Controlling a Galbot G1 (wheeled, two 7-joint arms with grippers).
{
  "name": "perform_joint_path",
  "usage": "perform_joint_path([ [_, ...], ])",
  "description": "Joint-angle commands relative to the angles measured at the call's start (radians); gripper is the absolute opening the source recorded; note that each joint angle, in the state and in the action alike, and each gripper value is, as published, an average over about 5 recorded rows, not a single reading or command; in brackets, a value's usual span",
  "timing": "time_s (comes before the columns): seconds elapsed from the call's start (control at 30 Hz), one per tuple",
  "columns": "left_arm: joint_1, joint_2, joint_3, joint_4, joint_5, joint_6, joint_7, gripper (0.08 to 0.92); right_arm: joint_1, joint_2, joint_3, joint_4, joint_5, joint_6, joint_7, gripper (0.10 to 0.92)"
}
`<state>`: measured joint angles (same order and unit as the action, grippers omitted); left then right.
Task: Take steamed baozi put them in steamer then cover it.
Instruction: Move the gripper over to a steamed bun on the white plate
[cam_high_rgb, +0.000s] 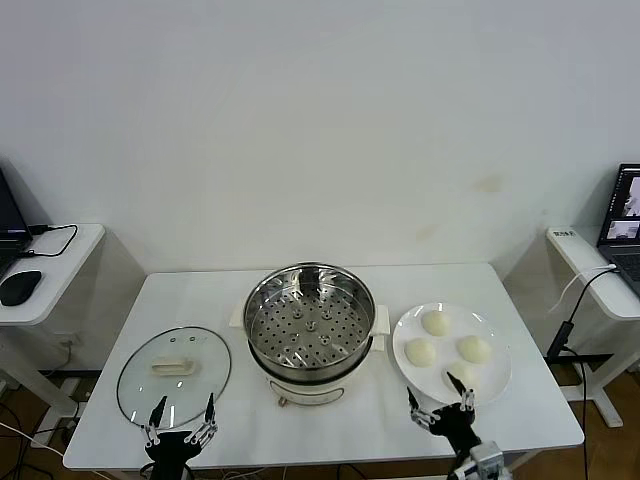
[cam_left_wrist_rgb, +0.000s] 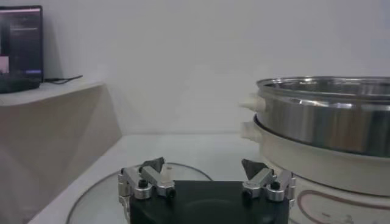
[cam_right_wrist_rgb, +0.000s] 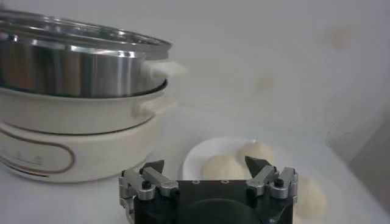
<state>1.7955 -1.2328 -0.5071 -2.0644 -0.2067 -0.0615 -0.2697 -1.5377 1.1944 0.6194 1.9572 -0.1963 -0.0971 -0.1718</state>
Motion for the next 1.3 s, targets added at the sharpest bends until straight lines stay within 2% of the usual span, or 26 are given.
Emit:
perform_joint_path([
  [0.03, -0.013, 0.006, -0.019, -0.018, 0.042, 0.1, 0.008, 0.823, 0.169, -0.189, 0.066, -0.068, -0.269, 0.001, -0.121, 0.823],
  [0.27, -0.043, 0.005, -0.028, -0.036, 0.07, 0.197, -0.007, 0.823, 0.395, -0.374, -0.051, -0.208, -0.314, 0.0, -0.293, 0.823],
  [0.63, -0.058, -0.003, -0.037, -0.029, 0.085, 0.235, -0.016, 0.823, 0.911, -0.599, -0.513, -0.458, -0.181, -0.12, -0.557, 0.823],
  [0.77, -0.059, 0.001, -0.046, -0.031, 0.084, 0.244, -0.023, 0.823, 1.112, -0.599, -0.734, -0.559, -0.11, -0.124, -0.643, 0.823],
  [0.9, -0.061, 0.005, -0.055, -0.033, 0.082, 0.246, -0.026, 0.823, 1.284, -0.568, -0.926, -0.661, -0.059, -0.06, -0.755, 0.823],
  [1.1, -0.062, 0.015, -0.065, -0.028, 0.079, 0.247, -0.028, 0.823, 1.418, -0.514, -1.086, -0.792, -0.054, 0.044, -0.884, 0.823],
  [1.3, -0.069, 0.024, -0.072, -0.024, 0.075, 0.252, -0.029, 0.823, 1.477, -0.445, -1.176, -0.886, -0.076, 0.102, -0.927, 0.823],
])
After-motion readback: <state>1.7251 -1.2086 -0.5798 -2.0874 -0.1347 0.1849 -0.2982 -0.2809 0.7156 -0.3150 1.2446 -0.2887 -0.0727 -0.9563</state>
